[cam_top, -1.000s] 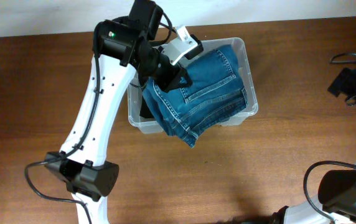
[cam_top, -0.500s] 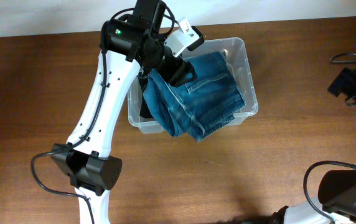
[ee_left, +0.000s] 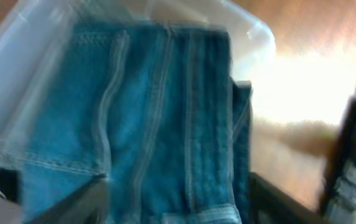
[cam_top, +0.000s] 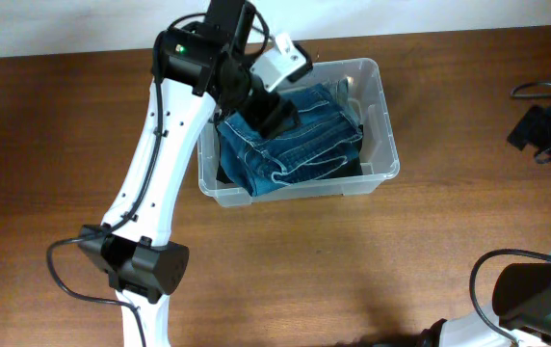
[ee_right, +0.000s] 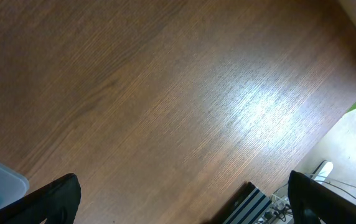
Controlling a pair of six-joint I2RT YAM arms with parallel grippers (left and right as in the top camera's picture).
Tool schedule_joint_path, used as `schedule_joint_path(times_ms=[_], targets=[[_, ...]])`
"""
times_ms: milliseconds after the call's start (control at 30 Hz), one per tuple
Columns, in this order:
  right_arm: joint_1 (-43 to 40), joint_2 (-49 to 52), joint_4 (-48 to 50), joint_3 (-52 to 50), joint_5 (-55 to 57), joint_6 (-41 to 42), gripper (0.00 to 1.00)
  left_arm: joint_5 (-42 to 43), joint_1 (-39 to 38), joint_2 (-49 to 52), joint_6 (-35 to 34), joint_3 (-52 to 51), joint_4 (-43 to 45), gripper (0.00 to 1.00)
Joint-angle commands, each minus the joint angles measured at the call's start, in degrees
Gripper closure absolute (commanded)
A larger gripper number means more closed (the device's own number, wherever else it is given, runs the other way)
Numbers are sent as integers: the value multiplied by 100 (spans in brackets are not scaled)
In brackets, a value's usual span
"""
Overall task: Pack container
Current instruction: 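Lower the dark blue jeans onto the garments in the container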
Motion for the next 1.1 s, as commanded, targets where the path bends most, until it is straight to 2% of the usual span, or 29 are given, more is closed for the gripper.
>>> schedule_joint_path(times_ms=[0, 67, 100, 133, 200, 333, 500, 667, 1000, 1067], targets=[[-11, 42, -2, 11, 68, -20, 1, 280, -7, 74, 28, 96, -584, 55], [-11, 42, -2, 11, 68, -20, 2, 306, -26, 94, 28, 90, -940, 73], [-11, 42, -2, 11, 68, -20, 2, 304, -39, 111, 28, 87, -1113, 79], [-11, 42, -2, 11, 68, -20, 2, 212, -57, 116, -184, 46, -1102, 91], [-11, 42, -2, 11, 68, -20, 2, 96, -87, 125, -579, -57, -1102, 99], [-11, 42, -2, 11, 68, -20, 2, -57, -98, 144, -1014, -422, -1104, 99], [-11, 42, -2, 11, 68, -20, 2, -94, -98, 151, -1051, -1497, -1102, 99], [-11, 42, -2, 11, 68, -20, 2, -122, -98, 151, -1049, -2149, -940, 99], [-11, 42, -2, 11, 68, -20, 2, -186, -81, 179, -1056, -2284, -136, 99], [-11, 42, -2, 11, 68, -20, 1, -542, -57, 190, -1327, -2284, -4, 99]])
